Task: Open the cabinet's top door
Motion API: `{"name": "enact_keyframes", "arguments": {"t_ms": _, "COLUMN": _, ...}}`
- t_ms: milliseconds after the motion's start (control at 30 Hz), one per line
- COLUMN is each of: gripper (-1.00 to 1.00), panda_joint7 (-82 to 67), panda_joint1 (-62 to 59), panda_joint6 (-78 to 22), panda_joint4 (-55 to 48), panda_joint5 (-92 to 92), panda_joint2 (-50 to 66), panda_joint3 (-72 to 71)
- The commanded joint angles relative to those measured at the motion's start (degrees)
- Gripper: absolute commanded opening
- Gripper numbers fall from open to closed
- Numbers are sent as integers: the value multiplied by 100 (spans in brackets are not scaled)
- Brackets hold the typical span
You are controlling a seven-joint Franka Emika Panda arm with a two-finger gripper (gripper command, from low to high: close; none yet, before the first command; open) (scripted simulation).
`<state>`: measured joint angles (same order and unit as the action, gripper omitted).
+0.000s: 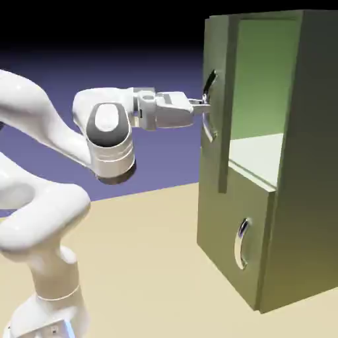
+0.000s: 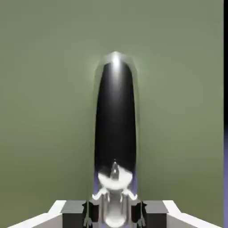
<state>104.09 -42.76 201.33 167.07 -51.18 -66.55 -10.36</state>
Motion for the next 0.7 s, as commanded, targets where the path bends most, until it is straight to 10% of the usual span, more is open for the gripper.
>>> {"name": "enact_keyframes", "arguments": {"t_ms": 0, "gripper": -100, "panda_joint7": 63, "panda_joint1": 119, "panda_joint6": -254, "panda_joint4": 57, "panda_joint5": -21, "panda_joint2": -193, "panda_joint3": 9}}
{"name": "enact_keyframes", "arguments": {"t_ms": 667, "gripper": -100, "panda_joint7": 445, "panda_joint1": 2402, "panda_joint6": -5237, "panda_joint4": 224, "panda_joint5": 1042, "panda_joint2": -2710, "panda_joint3": -1508}}
